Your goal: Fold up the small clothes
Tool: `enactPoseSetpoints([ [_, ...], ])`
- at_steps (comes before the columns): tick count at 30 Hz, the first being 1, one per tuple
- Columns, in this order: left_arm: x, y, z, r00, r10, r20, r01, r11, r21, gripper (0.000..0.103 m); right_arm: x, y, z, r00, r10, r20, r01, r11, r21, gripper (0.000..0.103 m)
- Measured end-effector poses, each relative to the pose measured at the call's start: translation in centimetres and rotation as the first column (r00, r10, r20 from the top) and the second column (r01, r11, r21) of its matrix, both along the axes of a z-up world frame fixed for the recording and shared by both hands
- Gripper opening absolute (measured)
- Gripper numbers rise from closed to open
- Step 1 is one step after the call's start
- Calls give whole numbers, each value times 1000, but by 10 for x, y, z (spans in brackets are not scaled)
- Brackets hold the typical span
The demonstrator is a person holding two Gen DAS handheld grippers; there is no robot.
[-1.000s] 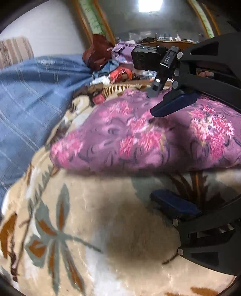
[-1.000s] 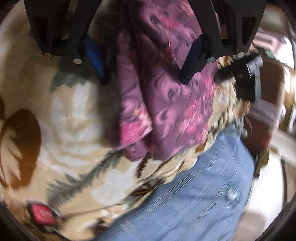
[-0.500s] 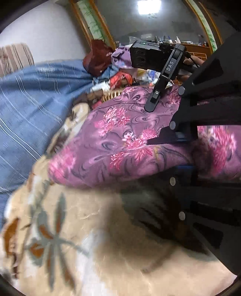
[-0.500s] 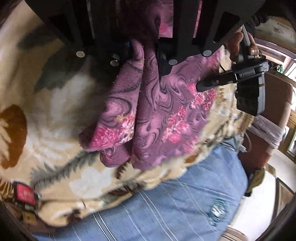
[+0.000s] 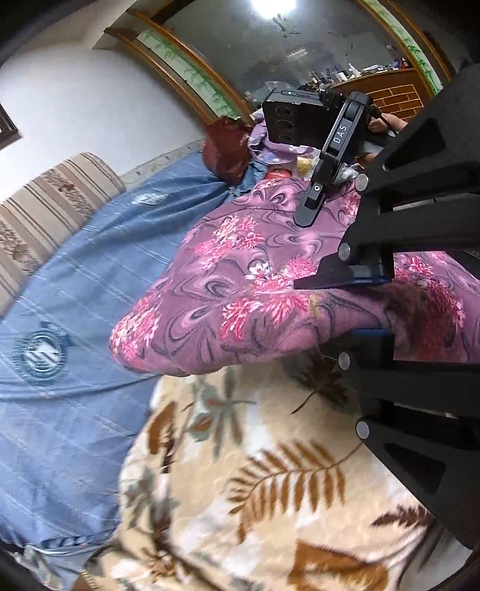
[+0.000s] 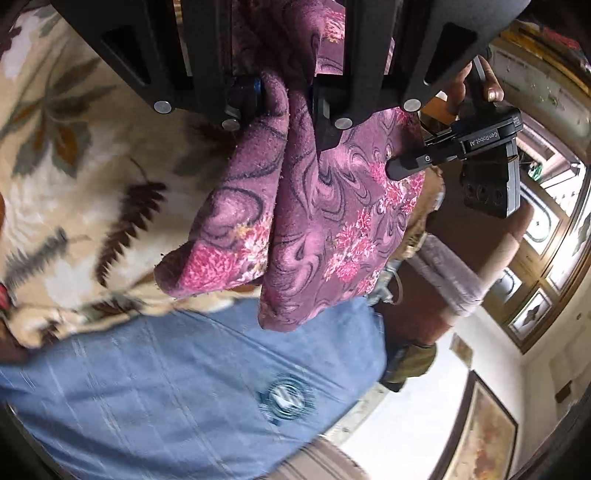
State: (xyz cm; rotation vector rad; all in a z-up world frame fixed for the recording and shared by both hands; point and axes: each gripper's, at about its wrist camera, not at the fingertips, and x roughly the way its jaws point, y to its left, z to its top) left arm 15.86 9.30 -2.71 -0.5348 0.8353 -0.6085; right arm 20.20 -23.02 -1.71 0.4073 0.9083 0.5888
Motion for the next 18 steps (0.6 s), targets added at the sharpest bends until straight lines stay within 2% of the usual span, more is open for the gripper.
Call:
enactPoseSetpoints([
  [3, 17, 10, 10, 1000, 9, 17, -9, 1000, -9, 13, 16, 11, 11, 1000, 17, 23, -17, 1000, -5, 17],
  [6, 50, 12, 6, 1000, 5, 11, -5, 1000, 6, 13, 44, 14, 10, 1000, 12, 22, -11, 1000, -8, 17],
  [9, 101, 8, -14, 998, -5, -58, 5, 1000, -5, 13, 82, 9, -8, 1000, -7, -8, 7, 1000, -20, 17],
  [13, 162, -4, -46, 993, -32, -111, 32, 999, -2, 13, 147, -8, -54, 995, -41, -90, 41, 999, -4, 17],
  [16, 209, -14, -93, 983, -32, -179, 32, 999, 1, 13, 197, -22, -105, 984, -60, -166, 61, 998, 0, 18],
  [18, 233, -16, -130, 973, -2, -231, 11, 999, 39, 17, 222, -27, -141, 972, -58, -229, 59, 998, -3, 18],
])
